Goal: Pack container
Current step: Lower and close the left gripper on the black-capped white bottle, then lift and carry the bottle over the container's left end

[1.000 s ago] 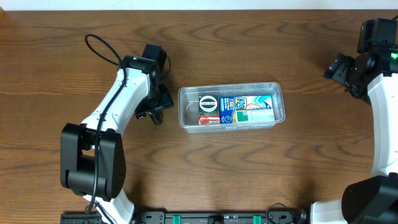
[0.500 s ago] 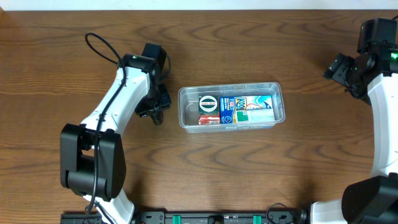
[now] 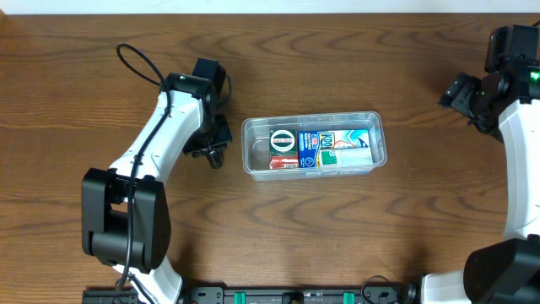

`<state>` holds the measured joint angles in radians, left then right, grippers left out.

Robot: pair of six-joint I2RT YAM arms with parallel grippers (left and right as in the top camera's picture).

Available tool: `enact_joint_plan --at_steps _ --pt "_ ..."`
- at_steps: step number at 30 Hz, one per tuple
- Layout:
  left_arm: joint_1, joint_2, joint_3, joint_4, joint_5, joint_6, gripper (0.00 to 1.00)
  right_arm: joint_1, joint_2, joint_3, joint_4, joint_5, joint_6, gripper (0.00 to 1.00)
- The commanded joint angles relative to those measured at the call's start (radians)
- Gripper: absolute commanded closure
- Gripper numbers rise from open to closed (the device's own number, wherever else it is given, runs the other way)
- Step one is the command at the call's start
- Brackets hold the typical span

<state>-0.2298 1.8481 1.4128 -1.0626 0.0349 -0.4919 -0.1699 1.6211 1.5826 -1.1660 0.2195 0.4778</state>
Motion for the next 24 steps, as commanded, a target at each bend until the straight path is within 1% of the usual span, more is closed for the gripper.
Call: enact_joint_plan --at_steps 1,10,17,24 --pt "0.005 -0.028 0.048 -0.013 0.0 0.029 0.73 0.0 0.001 0.002 -0.001 0.008 -0.004 0.01" --pt "0.004 -0.11 0.143 -0.083 0.0 0.055 0.73 0.0 0.001 0.002 -0.001 0.008 -0.004 0.01" --pt "-0.032 -0.258 0.159 -0.112 0.011 0.081 0.73 0.0 0.001 0.002 -0.001 0.008 -0.004 0.01" --pt "-0.124 -0.394 0.159 -0.107 0.122 0.166 0.74 0.0 0.001 0.002 -0.002 0.008 -0.004 0.01"
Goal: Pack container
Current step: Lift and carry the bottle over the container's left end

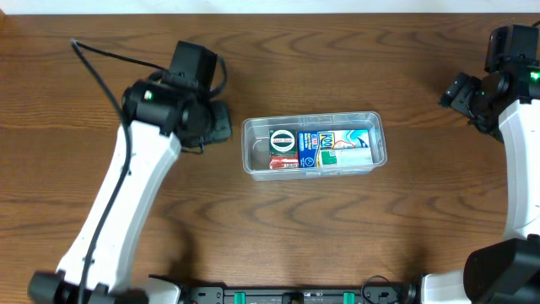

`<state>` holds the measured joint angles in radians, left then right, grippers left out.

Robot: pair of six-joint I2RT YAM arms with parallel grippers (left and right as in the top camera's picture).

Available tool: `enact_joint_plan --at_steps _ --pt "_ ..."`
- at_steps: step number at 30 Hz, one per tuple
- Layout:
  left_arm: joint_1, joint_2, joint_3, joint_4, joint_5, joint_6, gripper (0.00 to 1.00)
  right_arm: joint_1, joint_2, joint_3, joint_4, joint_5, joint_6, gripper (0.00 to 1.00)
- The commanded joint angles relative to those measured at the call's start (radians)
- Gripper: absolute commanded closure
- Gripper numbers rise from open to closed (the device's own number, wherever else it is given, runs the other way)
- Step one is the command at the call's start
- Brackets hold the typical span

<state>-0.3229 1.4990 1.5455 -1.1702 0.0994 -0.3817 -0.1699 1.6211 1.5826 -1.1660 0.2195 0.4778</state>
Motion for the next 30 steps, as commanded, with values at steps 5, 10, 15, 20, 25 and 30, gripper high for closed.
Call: enact_joint_plan --at_steps 5,10,15,20,25,30 --pt "-0.122 -0.053 0.023 0.001 0.069 0.079 0.74 0.0 0.001 0.002 -0.002 0.008 -0.004 0.01" --pt "-0.174 0.012 0.01 0.012 0.069 0.078 0.74 0.0 0.001 0.002 -0.002 0.008 -0.004 0.01" --pt "-0.178 0.114 0.01 0.021 0.065 0.078 0.74 0.0 0.001 0.002 -0.002 0.008 -0.004 0.01" --pt "-0.178 0.198 0.01 0.032 0.002 0.073 0.74 0.0 0.001 0.002 -0.002 0.008 -0.004 0.01" --pt "-0.178 0.242 0.01 0.035 -0.046 0.063 0.74 0.0 0.001 0.002 -0.002 0.008 -0.004 0.01" --pt "-0.178 0.254 0.01 0.044 -0.098 0.021 0.74 0.0 0.001 0.002 -0.002 0.008 -0.004 0.01"
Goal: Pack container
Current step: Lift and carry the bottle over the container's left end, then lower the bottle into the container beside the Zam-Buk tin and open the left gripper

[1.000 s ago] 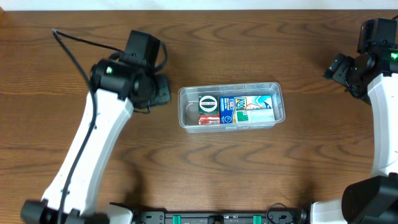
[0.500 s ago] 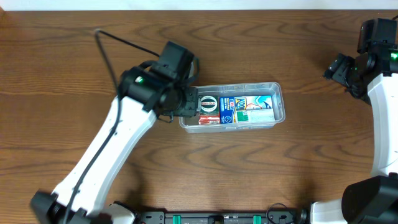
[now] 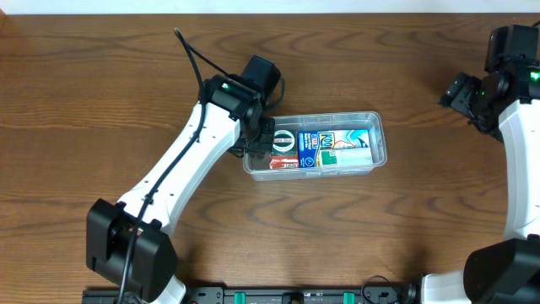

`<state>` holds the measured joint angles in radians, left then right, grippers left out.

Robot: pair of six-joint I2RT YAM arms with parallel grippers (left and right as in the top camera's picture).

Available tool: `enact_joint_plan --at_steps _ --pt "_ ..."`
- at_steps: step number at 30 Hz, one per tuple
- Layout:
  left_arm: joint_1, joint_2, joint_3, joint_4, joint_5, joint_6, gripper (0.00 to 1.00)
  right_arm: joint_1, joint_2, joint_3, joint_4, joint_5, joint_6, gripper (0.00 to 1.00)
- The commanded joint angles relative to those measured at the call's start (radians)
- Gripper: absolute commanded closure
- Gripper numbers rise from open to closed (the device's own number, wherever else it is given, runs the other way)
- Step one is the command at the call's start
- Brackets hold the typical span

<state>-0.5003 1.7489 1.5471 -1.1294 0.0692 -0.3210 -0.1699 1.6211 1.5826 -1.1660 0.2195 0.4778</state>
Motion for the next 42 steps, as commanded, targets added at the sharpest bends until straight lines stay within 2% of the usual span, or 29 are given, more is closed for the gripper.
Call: enact_joint_plan --at_steps 1,12,42 --pt "-0.001 0.004 0.008 0.006 -0.082 -0.049 0.74 0.0 0.001 0.002 -0.002 0.008 -0.004 0.01" --pt "-0.002 0.042 0.008 0.029 -0.088 -0.108 0.74 0.0 0.001 0.002 -0.001 0.008 -0.004 0.01" --pt "-0.023 0.198 0.007 0.086 -0.085 -0.126 0.73 0.0 0.001 0.002 -0.002 0.008 -0.004 0.01"
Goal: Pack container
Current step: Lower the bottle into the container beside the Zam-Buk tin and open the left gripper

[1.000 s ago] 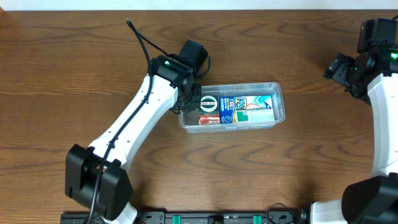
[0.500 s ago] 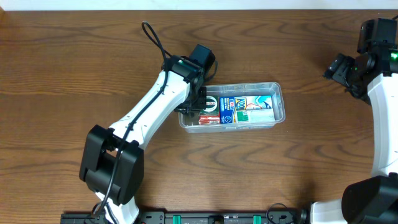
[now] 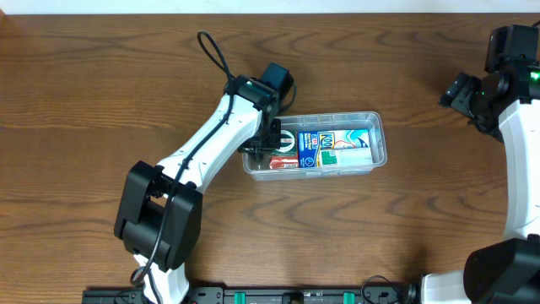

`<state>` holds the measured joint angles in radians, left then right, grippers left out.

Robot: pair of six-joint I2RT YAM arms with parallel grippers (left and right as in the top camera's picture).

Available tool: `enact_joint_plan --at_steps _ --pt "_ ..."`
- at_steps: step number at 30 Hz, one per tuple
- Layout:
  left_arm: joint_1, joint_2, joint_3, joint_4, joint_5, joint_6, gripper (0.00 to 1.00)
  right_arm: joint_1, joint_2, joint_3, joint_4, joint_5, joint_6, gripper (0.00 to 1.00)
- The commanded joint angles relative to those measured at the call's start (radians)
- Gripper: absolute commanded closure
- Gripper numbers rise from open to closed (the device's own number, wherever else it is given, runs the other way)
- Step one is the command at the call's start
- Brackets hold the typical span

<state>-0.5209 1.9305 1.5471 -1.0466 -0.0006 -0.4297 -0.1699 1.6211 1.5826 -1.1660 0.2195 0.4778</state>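
A clear plastic container lies in the middle of the table. Inside it, from left to right, are a round black-and-white item above a red item, a blue box and a blue, green and white packet. My left gripper reaches down over the container's left end, beside the round item. Its fingers are dark against the arm, and whether they hold anything is hidden. My right gripper hangs far off at the table's right edge, away from the container.
The left arm slants from the front left across the wood table to the container. The right arm runs down the right edge. A black cable loops behind the left wrist.
My left gripper has shifted slightly right and further over the container's left end, with the arm's base turned in closer. The container, its contents and the right arm have not moved.
My left gripper first stood on the table left of the container. Then it was raised, still left of it. Later it was at the container's left rim, and now it is over the left end inside. The right arm stayed put.
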Motion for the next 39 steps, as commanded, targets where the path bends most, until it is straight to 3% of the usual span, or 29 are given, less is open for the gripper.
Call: enact_joint_plan --at_steps 1,5,8,21,39 --pt "-0.002 0.017 0.007 0.005 -0.015 -0.018 0.72 0.0 0.001 0.002 -0.001 0.008 -0.004 0.01" --pt "-0.002 0.017 0.007 0.006 -0.015 -0.018 0.44 0.0 0.001 0.002 -0.001 0.008 -0.004 0.01" --pt "-0.002 0.017 0.007 0.006 -0.015 -0.018 0.36 0.0 0.001 0.002 -0.001 0.008 -0.004 0.01" --pt "-0.002 0.016 0.023 0.02 -0.011 -0.017 0.35 0.0 0.001 0.002 -0.001 0.008 -0.004 0.01" --pt "0.0 -0.036 0.174 -0.058 -0.013 0.037 0.35 0.0 0.001 0.002 -0.002 0.008 -0.004 0.01"
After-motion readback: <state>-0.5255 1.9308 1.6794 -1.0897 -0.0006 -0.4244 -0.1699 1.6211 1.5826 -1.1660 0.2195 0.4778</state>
